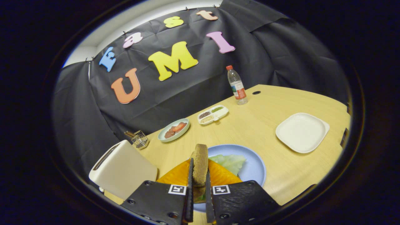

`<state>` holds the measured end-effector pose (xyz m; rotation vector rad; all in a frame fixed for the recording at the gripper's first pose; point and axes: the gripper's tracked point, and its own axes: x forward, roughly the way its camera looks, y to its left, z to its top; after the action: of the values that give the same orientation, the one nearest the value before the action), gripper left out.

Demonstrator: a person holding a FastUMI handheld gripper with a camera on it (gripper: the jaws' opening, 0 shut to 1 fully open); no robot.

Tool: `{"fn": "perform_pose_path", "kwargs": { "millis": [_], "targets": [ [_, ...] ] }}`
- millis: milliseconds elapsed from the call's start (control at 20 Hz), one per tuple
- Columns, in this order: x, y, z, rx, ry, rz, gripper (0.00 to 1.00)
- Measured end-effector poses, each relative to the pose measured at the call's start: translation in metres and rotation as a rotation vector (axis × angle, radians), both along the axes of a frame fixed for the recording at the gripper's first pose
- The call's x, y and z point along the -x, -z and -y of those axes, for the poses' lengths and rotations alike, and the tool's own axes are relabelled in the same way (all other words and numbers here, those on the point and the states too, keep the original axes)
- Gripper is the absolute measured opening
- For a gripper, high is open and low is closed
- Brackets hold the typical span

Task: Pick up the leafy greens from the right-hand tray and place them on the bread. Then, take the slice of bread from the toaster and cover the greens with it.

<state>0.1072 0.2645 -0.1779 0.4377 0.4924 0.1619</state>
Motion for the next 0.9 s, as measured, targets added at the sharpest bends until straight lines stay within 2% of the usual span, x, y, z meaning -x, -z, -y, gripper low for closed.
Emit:
{"fn": "perform_pose_path", "kwargs": {
  "millis": [50, 150, 200, 450, 600, 800, 900],
  "targets": [
    [0.0, 0.001, 0.002, -0.001, -0.002, 0.002, 0.16],
    [-0.001, 0.005, 0.01, 0.013, 0.003, 0.0, 0.25],
    [-0.001, 0.008, 0.014, 0.015, 0.008, -0.006, 0.26],
    [0.001, 0.02, 0.03, 0.023, 0.024, -0.044, 0.51],
    [0.001, 0.015, 0.042, 0.033, 0.03, -0.034, 0.69],
    [0.009, -0.025, 0.067, 0.137, 0.023, 0.094, 0.9],
    [0.017, -0.059, 0.082, 0.215, 0.021, 0.192, 0.93]
  ]
}}
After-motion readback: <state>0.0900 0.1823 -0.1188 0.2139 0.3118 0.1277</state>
